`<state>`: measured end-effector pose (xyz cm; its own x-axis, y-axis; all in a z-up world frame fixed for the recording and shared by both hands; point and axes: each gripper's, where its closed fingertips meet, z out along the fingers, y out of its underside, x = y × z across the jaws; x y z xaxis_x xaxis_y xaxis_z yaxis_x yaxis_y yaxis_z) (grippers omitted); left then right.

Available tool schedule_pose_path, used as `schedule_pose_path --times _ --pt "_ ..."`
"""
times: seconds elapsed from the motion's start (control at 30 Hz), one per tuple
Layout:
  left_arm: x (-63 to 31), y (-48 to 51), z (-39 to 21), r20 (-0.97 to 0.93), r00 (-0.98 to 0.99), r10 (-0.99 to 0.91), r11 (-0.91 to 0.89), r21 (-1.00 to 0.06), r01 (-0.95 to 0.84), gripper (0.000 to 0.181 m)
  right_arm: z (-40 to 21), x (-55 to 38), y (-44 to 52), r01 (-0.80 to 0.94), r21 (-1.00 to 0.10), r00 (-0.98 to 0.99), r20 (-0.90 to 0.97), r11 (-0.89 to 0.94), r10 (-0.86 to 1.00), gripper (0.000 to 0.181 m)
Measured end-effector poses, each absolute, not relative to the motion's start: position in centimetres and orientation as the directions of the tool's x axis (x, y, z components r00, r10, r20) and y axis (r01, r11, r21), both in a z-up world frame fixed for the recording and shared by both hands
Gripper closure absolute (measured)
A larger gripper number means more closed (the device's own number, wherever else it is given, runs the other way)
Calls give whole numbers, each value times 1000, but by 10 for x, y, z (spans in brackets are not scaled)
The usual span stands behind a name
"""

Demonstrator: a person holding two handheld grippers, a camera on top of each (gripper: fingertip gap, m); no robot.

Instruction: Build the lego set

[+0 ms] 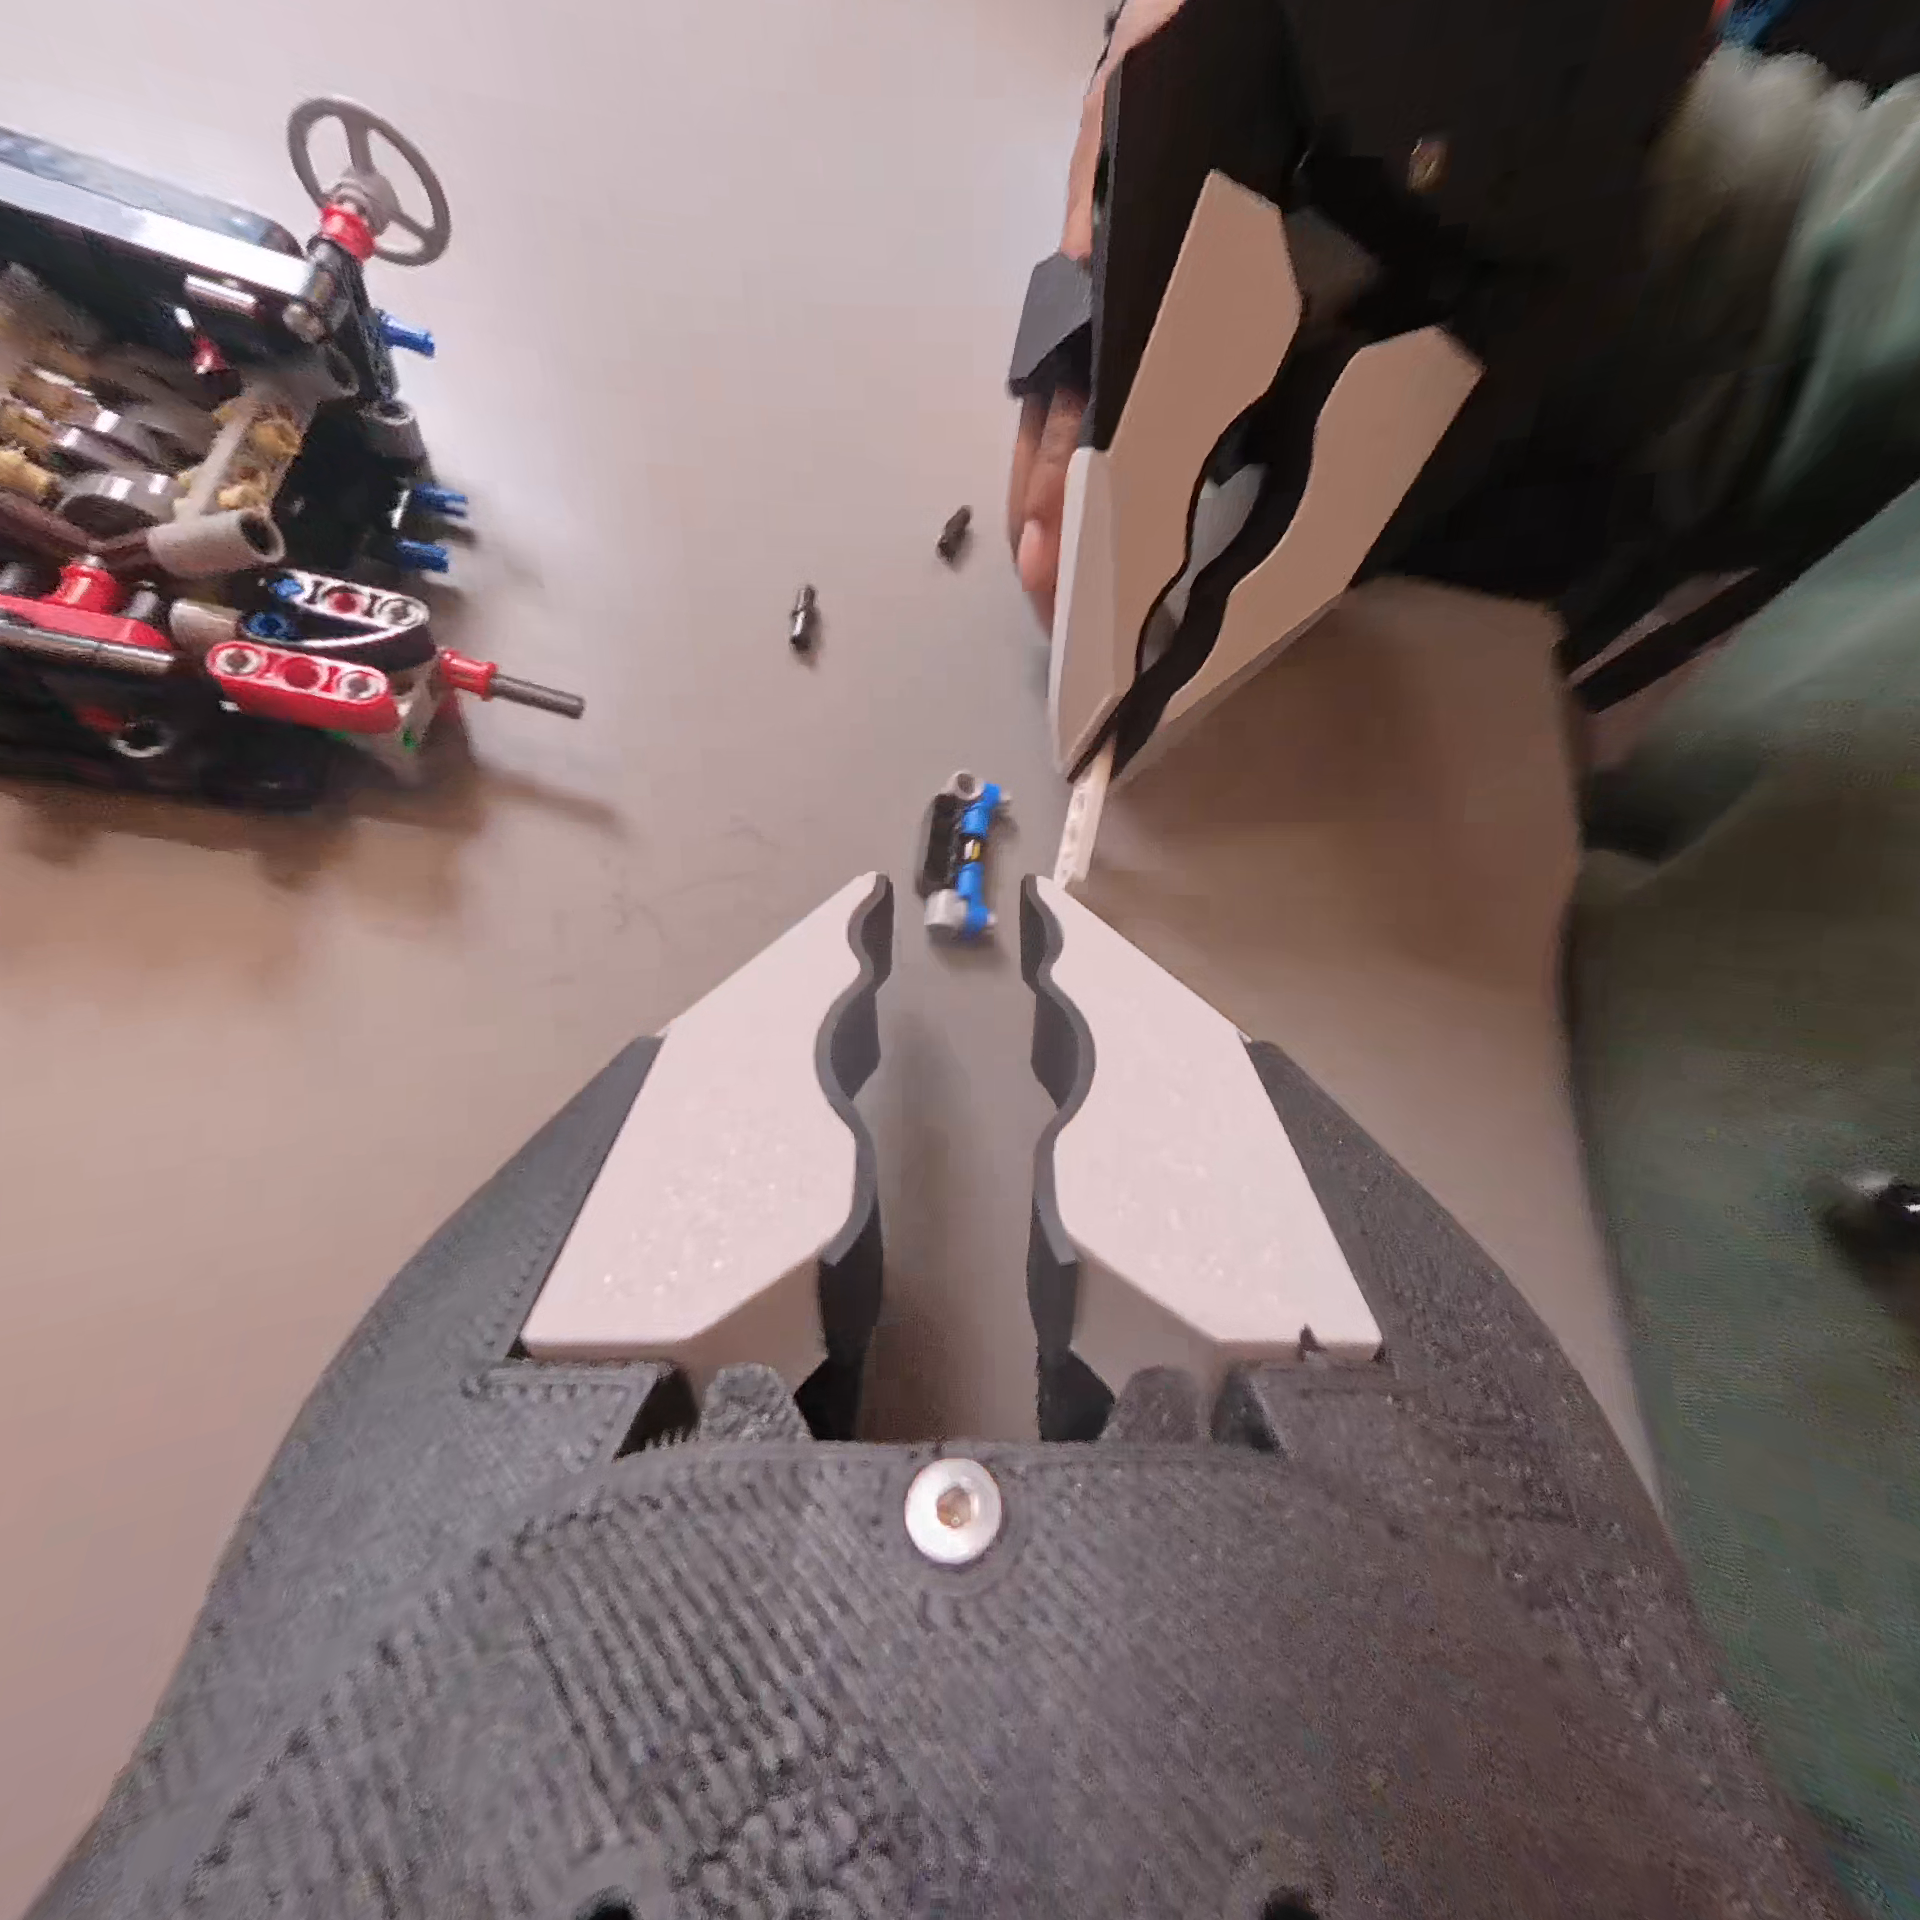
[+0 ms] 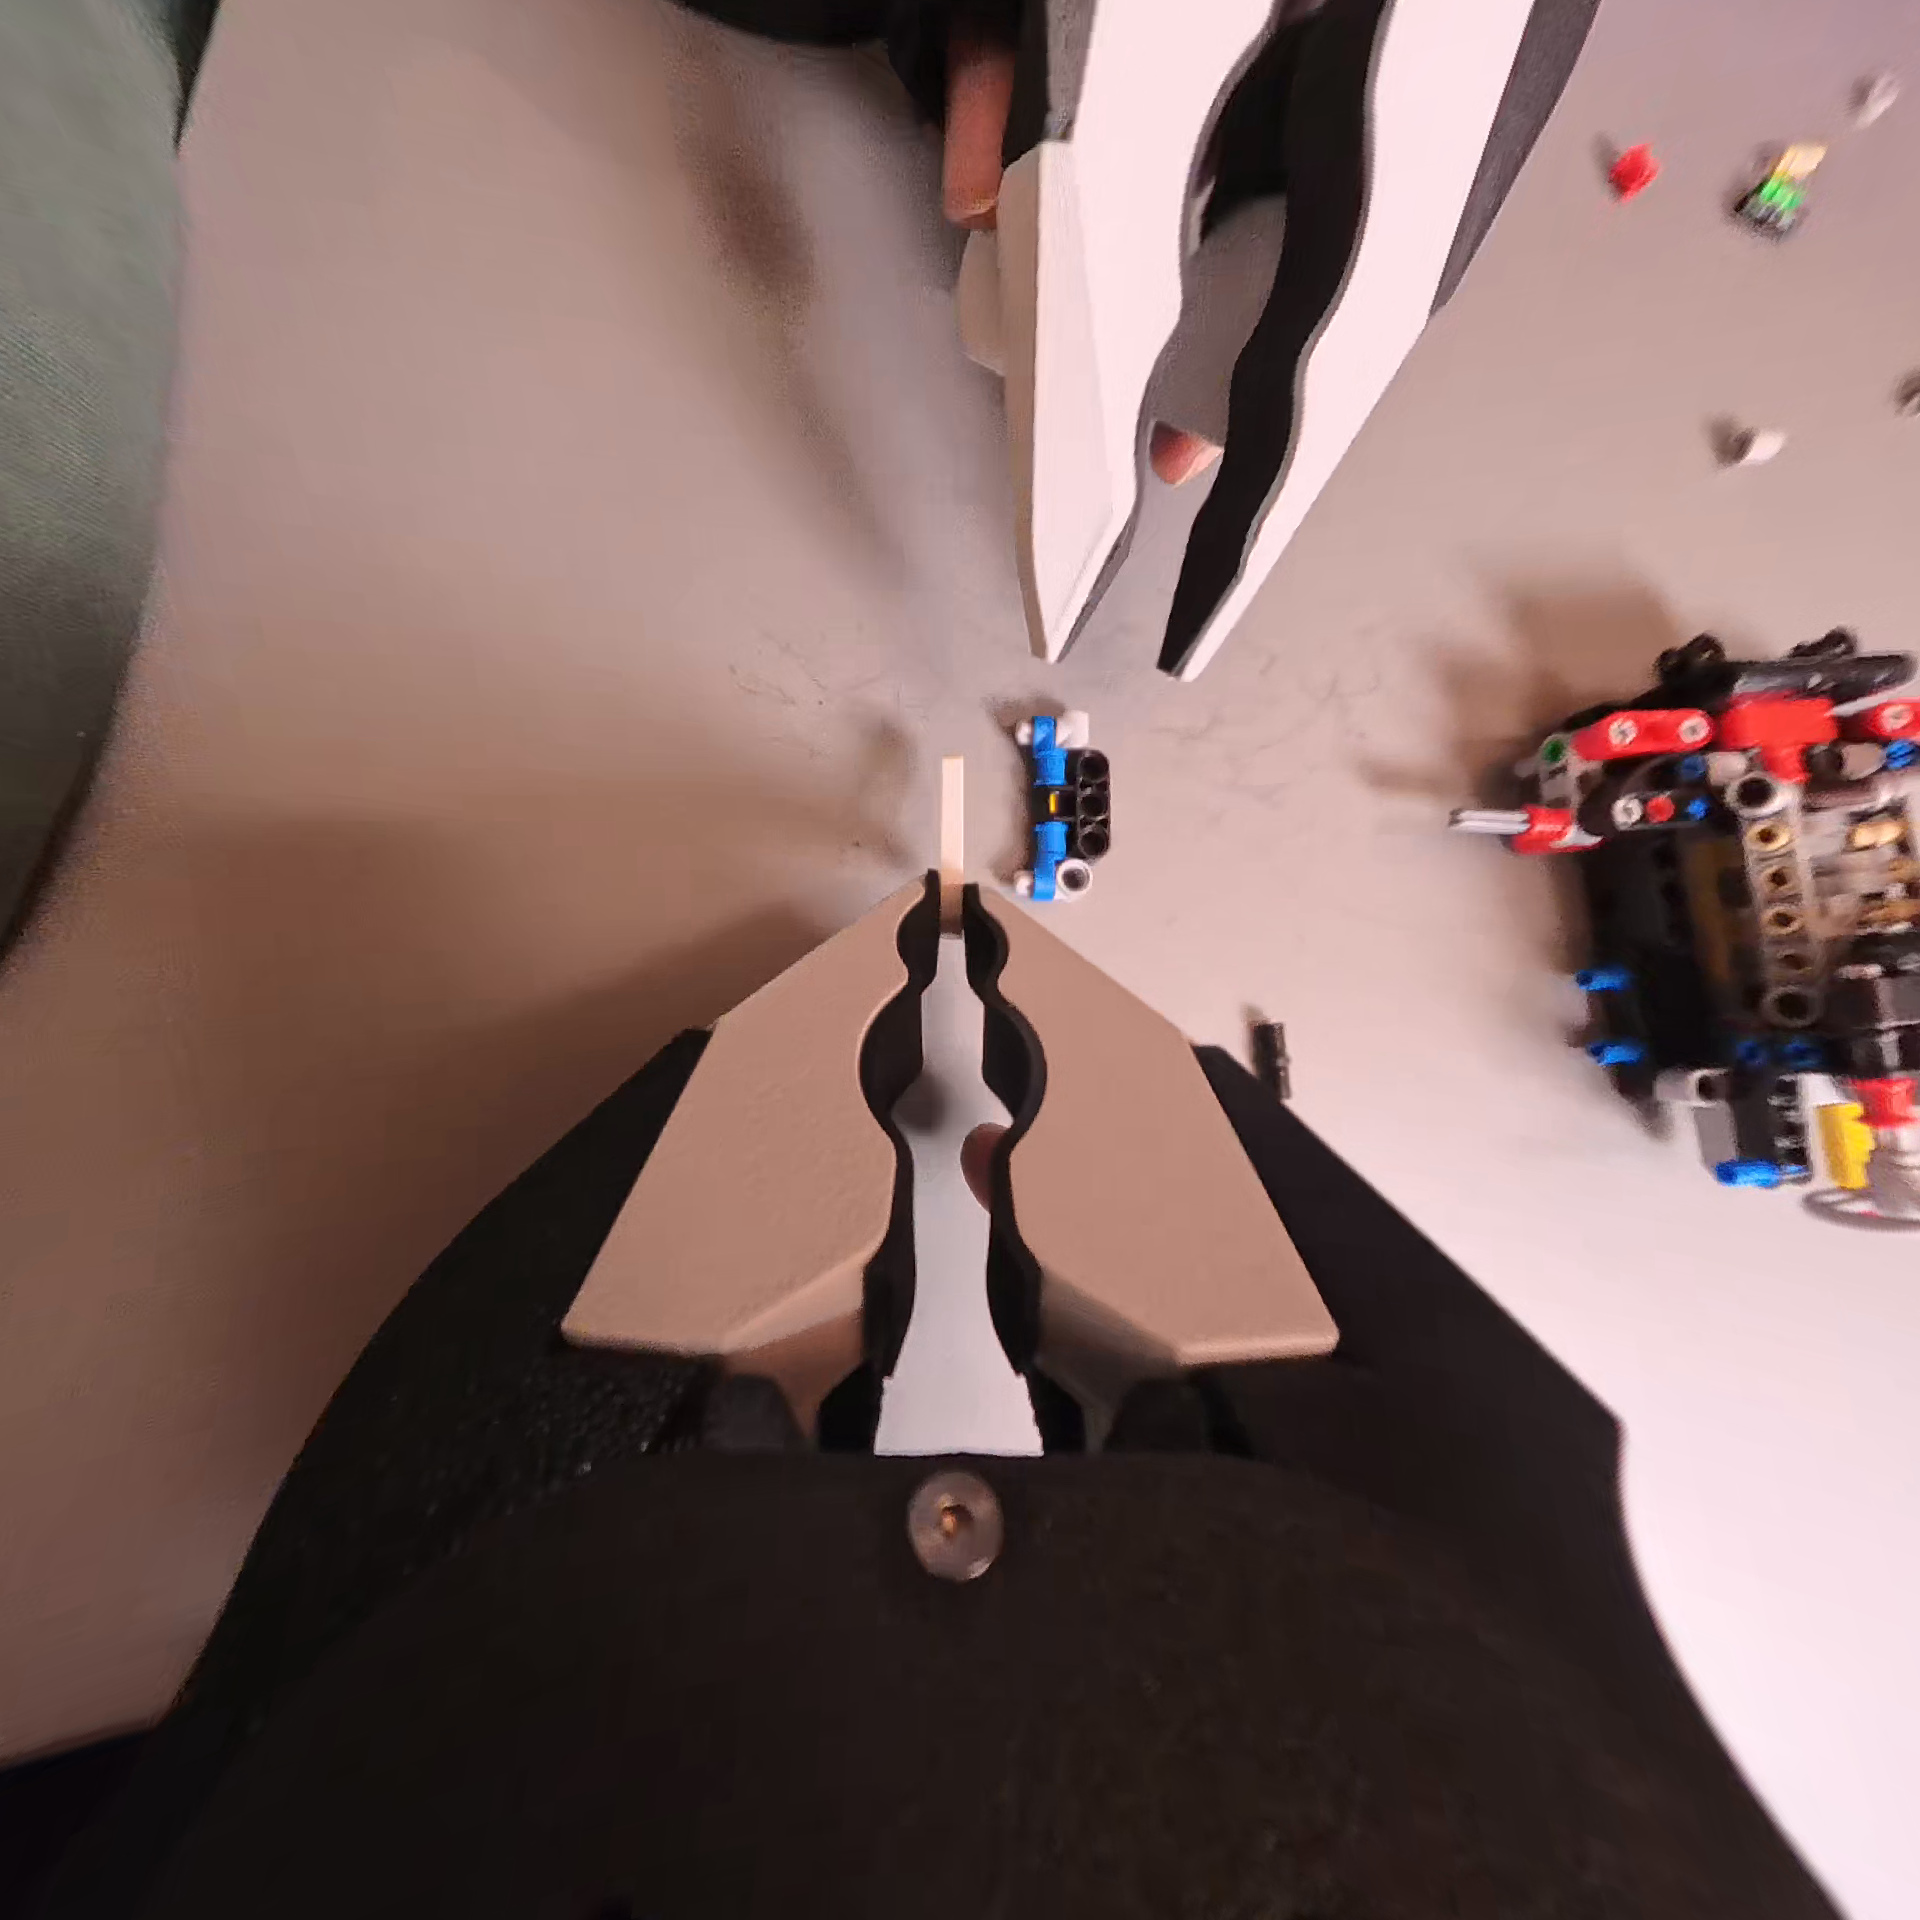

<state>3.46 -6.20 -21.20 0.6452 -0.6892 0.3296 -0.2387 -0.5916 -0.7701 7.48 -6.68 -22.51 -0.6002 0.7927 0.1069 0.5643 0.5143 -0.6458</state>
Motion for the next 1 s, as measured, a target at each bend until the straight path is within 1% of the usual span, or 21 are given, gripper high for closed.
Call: schedule_pose_path --times 0.1,0.17,0.27,0.4,0.53,0.73,1.0 --pt "34 -60 -227 276 666 -693 -592 -744 -308 159 -231 74 -65 608 -627 -576 74 487 814 179" --pt "38 -58 -227 271 659 -702 -585 -746 -317 159 -232 73 -65 619 -624 -566 66 477 821 178" --pt "42 -58 -227 280 643 -713 -583 -745 -322 158 -234 72 -65 624 -619 -560 73 478 825 171" --pt "47 -62 -225 301 623 -722 -584 -748 -316 156 -234 72 -63 624 -615 -559 81 482 826 169" --pt "49 -64 -225 295 617 -730 -578 -748 -326 155 -230 75 -63 608 -617 -573 94 499 814 169" --pt "53 -67 -225 321 611 -724 -595 -740 -315 156 -236 79 -57 623 -576 -575 122 530 809 170" --pt "59 -77 -226 340 603 -722 -613 -719 -328 157 -236 81 -60 594 -562 -601 165 575 782 175"
